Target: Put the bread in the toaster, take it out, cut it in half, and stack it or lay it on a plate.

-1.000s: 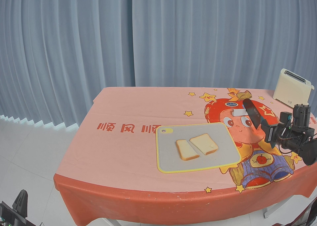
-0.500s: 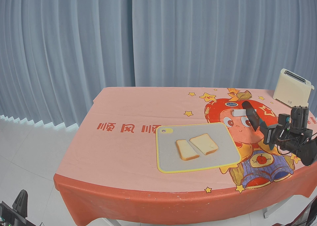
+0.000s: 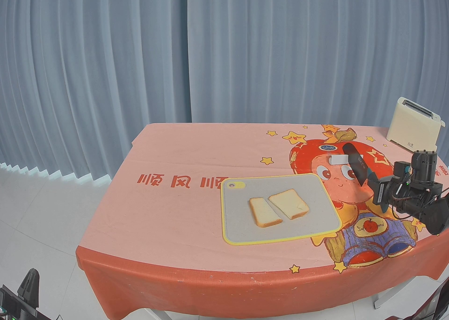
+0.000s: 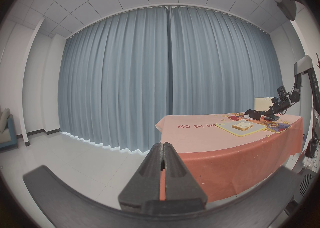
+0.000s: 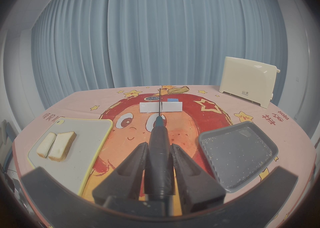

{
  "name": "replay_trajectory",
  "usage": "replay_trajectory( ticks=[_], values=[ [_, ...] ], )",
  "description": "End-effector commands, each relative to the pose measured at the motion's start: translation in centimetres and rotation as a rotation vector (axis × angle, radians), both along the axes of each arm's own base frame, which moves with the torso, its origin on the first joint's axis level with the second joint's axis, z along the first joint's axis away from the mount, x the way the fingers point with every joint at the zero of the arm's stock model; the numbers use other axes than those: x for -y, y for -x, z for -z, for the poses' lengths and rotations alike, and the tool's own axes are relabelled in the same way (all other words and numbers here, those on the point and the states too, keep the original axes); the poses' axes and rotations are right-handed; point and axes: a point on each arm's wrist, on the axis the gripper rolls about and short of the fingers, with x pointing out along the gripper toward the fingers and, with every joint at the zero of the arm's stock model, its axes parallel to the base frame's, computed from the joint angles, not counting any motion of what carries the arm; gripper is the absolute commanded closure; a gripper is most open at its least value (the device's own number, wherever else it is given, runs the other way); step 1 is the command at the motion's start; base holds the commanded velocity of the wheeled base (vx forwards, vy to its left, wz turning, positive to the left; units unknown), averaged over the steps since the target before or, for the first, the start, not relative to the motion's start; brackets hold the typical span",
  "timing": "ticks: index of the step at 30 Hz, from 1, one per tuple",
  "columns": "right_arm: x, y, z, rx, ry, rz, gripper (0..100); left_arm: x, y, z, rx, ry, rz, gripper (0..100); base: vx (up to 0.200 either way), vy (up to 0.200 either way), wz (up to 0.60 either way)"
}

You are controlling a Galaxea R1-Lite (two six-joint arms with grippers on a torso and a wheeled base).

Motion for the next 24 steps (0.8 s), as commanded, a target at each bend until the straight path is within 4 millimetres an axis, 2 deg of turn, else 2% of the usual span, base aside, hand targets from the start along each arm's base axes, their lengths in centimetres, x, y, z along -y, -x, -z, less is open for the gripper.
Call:
replay_trajectory(
  ticks=[1, 23, 24],
  values=[
    [-0.01, -0.01, 0.05, -0.002, 0.000, 0.000, 100, 0.00, -0.14, 0.49, -0.019, 0.000, 0.000, 100, 0.000, 0.000, 0.00],
    [0.04, 0.08, 0.14, -0.006, 0.001, 0.002, 100, 0.00, -0.14, 0.49, -0.019, 0.000, 0.000, 100, 0.000, 0.000, 0.00],
    [0.04, 0.08, 0.14, -0.006, 0.001, 0.002, 0, 0.00, -0.14, 0.49, -0.019, 0.000, 0.000, 100, 0.000, 0.000, 0.00]
  ],
)
